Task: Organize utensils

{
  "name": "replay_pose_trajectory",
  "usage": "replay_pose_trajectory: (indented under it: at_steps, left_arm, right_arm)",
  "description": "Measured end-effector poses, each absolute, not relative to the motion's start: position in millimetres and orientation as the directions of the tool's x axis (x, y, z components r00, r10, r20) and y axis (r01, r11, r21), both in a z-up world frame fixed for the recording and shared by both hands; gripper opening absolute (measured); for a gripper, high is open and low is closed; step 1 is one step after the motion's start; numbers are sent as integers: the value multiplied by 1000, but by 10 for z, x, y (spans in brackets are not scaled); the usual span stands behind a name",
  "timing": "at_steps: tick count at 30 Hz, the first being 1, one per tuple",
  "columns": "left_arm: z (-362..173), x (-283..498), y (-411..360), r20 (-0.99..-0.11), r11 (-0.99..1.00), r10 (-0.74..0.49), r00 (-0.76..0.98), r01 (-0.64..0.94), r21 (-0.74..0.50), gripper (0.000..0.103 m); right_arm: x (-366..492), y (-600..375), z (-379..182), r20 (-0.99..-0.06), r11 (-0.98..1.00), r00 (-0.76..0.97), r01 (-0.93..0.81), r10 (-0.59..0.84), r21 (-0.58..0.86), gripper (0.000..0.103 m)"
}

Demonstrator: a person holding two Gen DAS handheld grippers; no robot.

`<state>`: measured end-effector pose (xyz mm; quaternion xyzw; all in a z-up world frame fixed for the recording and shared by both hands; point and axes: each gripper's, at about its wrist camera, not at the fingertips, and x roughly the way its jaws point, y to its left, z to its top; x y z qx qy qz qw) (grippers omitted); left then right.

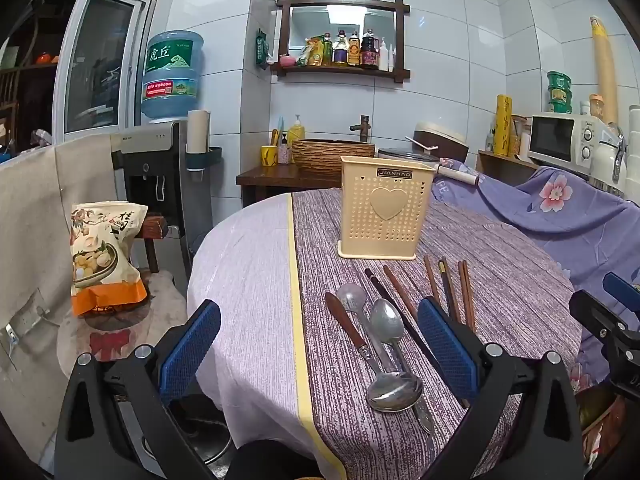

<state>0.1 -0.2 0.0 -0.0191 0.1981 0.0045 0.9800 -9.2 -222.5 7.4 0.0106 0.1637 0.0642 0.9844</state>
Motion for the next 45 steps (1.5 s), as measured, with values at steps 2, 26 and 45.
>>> replay_pose_trajectory:
  at_steps: [2, 26, 45]
  left_arm:
    - [0, 1, -2, -388, 999, 2, 922, -17, -35, 97]
    - [-8, 5, 0, -389, 999, -1, 921, -15, -40, 97]
    - [-43, 44, 28, -389, 999, -1, 921, -15, -39, 97]
  right_arm:
    - [-96, -2224, 74, -318, 991, 939, -126, 133, 42, 98]
    - [-90, -2213, 58, -324, 991, 936, -126, 133, 45, 98]
    - [-80, -2220, 56, -327, 991, 935, -126, 135, 49, 98]
